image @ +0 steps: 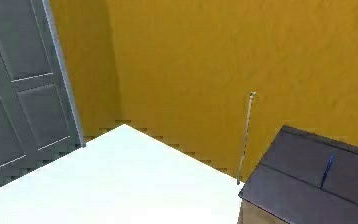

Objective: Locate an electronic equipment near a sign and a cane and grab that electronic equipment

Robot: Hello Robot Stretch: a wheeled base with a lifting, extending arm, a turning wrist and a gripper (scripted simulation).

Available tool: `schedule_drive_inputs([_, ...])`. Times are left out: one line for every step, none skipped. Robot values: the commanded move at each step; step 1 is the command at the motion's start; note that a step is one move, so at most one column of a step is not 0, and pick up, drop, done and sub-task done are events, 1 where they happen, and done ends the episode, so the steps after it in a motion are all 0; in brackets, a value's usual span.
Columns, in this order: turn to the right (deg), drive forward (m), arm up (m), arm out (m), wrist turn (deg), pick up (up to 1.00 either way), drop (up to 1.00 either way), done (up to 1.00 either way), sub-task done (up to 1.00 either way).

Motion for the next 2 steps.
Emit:
schedule_drive_inputs([-42.0,0.00,0.00,0.00,0.0,0.00,0.00,0.00,0.00])
schedule_drive_inputs([0.0,0.25,0.00,0.00,0.0,0.00,0.00,0.00,0.00])
